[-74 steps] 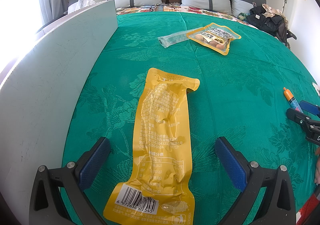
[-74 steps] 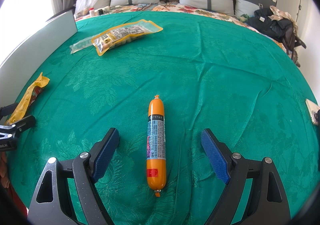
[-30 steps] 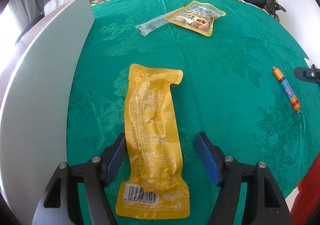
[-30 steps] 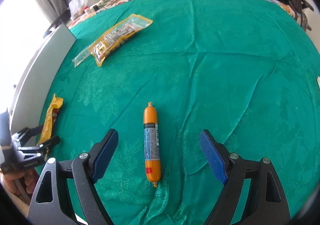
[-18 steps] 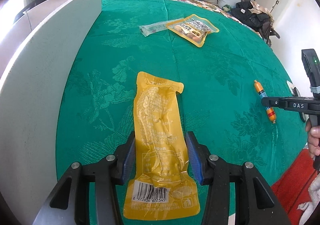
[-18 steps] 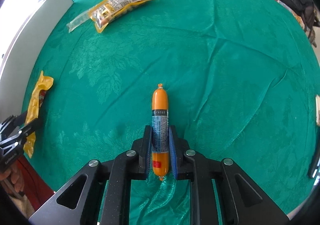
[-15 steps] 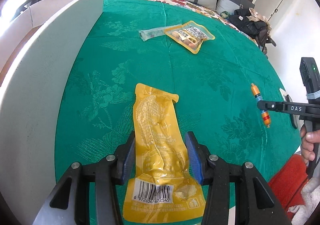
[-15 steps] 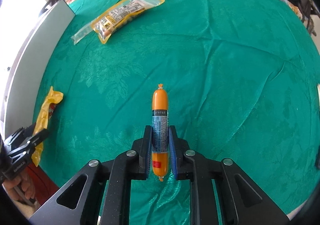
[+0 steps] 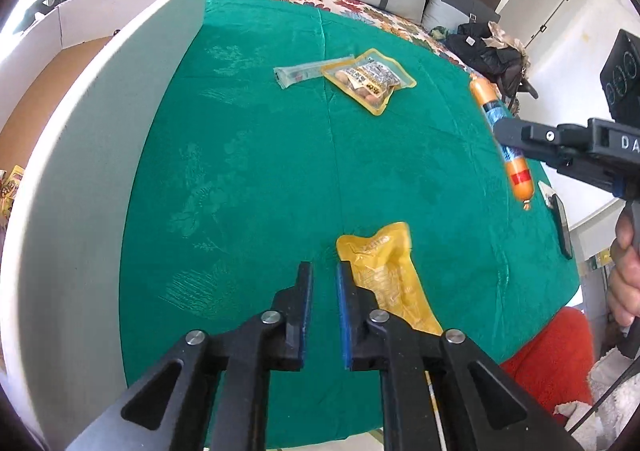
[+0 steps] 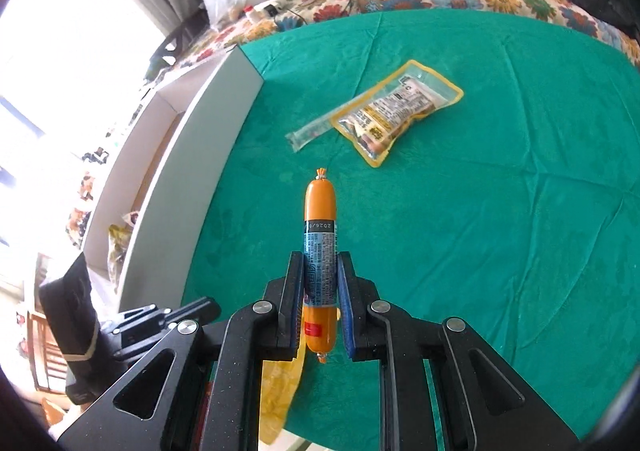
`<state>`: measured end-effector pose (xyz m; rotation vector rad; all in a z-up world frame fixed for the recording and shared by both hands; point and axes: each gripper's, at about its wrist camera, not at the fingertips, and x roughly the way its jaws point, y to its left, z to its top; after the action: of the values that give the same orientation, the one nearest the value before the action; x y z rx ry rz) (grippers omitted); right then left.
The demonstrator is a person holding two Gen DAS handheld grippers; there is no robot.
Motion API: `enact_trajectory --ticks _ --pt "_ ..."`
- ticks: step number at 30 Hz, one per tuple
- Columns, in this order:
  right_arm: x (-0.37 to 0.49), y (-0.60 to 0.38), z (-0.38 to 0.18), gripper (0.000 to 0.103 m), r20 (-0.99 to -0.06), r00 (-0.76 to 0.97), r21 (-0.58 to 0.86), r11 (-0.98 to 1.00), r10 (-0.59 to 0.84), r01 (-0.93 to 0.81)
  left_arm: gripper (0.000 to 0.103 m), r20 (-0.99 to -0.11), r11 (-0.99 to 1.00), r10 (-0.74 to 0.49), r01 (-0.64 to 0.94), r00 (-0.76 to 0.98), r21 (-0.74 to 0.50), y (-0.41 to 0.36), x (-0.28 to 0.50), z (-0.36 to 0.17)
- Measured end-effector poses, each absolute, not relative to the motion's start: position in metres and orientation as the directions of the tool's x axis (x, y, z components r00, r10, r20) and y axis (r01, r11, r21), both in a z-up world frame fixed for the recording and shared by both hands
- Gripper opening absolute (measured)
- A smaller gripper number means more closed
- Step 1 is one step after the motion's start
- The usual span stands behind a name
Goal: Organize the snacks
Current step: 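Carry both snacks into the white box while opening both tools to release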
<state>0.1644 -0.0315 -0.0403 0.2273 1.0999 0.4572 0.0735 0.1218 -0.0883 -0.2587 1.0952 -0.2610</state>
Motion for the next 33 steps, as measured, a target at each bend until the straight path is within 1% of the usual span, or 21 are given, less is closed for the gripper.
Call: enact_trajectory --ticks 1,2,3,4,6,7,10,12,14,15,16,19,21,23,24,25,27,28,29,31,33 --pt "0.163 -0.032 -0.041 0.017 -0.799 0.375 0.404 0.882 0.469 -0.243 0.048 -0.840 0.938 -0.342 0.097 0.421 -0.333 0.116 0.071 -0.091" --pt "0.161 -0.034 -0.041 0.017 -0.797 0.377 0.407 0.881 0.471 -0.241 0.061 -0.837 0.936 -0.348 0.114 0.422 -0.332 0.109 0.069 -0.090" --pt "0.158 -0.037 -0.042 0.017 -0.797 0.380 0.406 0.882 0.470 -0.240 0.080 -0.830 0.936 -0.350 0.132 0.435 -0.325 0.102 0.066 -0.087" --pt "0.157 -0.040 -0.044 0.017 -0.799 0.382 0.399 0.885 0.464 -0.239 0.091 -0.824 0.939 -0.344 0.142 0.451 -0.314 0.094 0.064 -0.083" --pt "0.149 -0.049 -0.045 0.017 -0.804 0.387 0.386 0.891 0.451 -0.238 0.096 -0.834 0.946 -0.325 0.145 0.446 -0.291 0.076 0.061 -0.084" --pt "0.146 -0.054 -0.046 0.017 -0.804 0.389 0.384 0.893 0.449 -0.237 0.096 -0.851 0.955 -0.298 0.130 0.433 -0.268 0.067 0.062 -0.089" --pt "0.138 -0.070 -0.046 0.017 -0.799 0.400 0.392 0.893 0.450 -0.221 0.096 -0.914 0.990 -0.137 0.075 0.382 -0.117 0.036 0.069 -0.117" --pt "0.135 -0.081 -0.047 0.017 -0.791 0.411 0.408 0.891 0.454 -0.201 0.099 -0.926 0.993 -0.081 0.111 0.367 -0.043 0.015 0.073 -0.132" --pt "0.132 -0.092 -0.047 0.017 -0.781 0.421 0.425 0.887 0.461 -0.183 0.092 -0.911 0.979 -0.088 0.202 0.402 -0.006 -0.004 0.078 -0.131" --pt "0.130 -0.097 -0.046 0.017 -0.777 0.425 0.431 0.885 0.464 -0.176 0.073 -0.902 0.969 -0.107 0.246 0.419 -0.001 -0.009 0.081 -0.128" --pt "0.129 -0.101 -0.046 0.017 -0.775 0.429 0.435 0.884 0.464 -0.170 0.049 -0.893 0.959 -0.139 0.284 0.429 -0.012 -0.010 0.087 -0.124" --pt "0.124 -0.114 -0.044 0.017 -0.771 0.438 0.441 0.884 0.462 -0.155 0.046 -0.907 0.955 -0.156 0.295 0.392 -0.037 -0.002 0.103 -0.118" --pt "0.120 -0.122 -0.042 0.017 -0.764 0.448 0.450 0.881 0.465 -0.147 0.049 -0.911 0.966 -0.134 0.254 0.390 -0.034 0.012 0.106 -0.117" --pt "0.117 -0.128 -0.041 0.017 -0.757 0.457 0.458 0.878 0.468 -0.140 0.059 -0.923 0.978 -0.122 0.205 0.366 -0.048 0.022 0.103 -0.121" --pt "0.117 -0.131 -0.043 0.017 -0.756 0.458 0.462 0.877 0.469 -0.135 0.070 -0.926 0.977 -0.133 0.203 0.352 -0.063 0.023 0.098 -0.122" --pt "0.118 -0.132 -0.045 0.017 -0.755 0.456 0.467 0.875 0.471 -0.130 0.076 -0.929 0.976 -0.131 0.208 0.346 -0.060 0.022 0.092 -0.124" --pt "0.119 -0.132 -0.050 0.017 -0.757 0.445 0.479 0.869 0.479 -0.121 0.077 -0.928 0.973 -0.071 0.229 0.365 0.015 0.015 0.080 -0.127" --pt "0.120 -0.130 -0.052 0.017 -0.757 0.441 0.483 0.867 0.482 -0.118 0.066 -0.920 0.971 -0.073 0.240 0.385 0.024 0.013 0.076 -0.126" --pt "0.119 -0.129 -0.053 0.017 -0.758 0.437 0.486 0.866 0.485 -0.120 0.055 -0.916 0.968 -0.115 0.250 0.383 -0.017 0.013 0.073 -0.124" --pt "0.119 -0.124 -0.054 0.017 -0.760 0.428 0.484 0.865 0.489 -0.130 0.045 -0.915 0.971 -0.117 0.240 0.387 -0.022 0.015 0.073 -0.123" --pt "0.118 -0.120 -0.052 0.017 -0.761 0.424 0.480 0.866 0.491 -0.140 0.043 -0.907 0.972 -0.162 0.222 0.388 -0.079 0.025 0.075 -0.120"
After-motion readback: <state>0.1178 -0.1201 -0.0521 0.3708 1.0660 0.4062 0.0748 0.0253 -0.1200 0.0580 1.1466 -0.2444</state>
